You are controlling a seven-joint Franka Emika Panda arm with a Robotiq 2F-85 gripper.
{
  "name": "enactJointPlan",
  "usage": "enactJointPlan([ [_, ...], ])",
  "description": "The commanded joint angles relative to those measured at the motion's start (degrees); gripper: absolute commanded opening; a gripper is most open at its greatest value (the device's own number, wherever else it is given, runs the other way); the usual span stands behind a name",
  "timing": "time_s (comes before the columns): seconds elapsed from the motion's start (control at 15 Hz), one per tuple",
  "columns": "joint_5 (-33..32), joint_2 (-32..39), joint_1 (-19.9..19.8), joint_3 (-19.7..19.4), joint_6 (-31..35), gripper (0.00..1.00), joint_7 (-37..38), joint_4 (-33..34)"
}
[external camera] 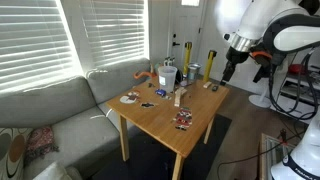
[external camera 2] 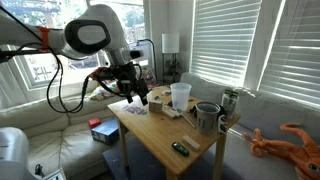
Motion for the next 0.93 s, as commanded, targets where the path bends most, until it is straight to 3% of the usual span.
enactJointPlan([
  [0.0,-0.4,0.0,0.7,-0.5,-0.2,1.0,0.4,0.1],
  [0.4,0.4,0.6,0.8,-0.6,-0.1,1.0,1.1,0.6],
  [0.87,11.6,9.4,0.0,-0.8,-1.9,1.0,15.1,10.3],
])
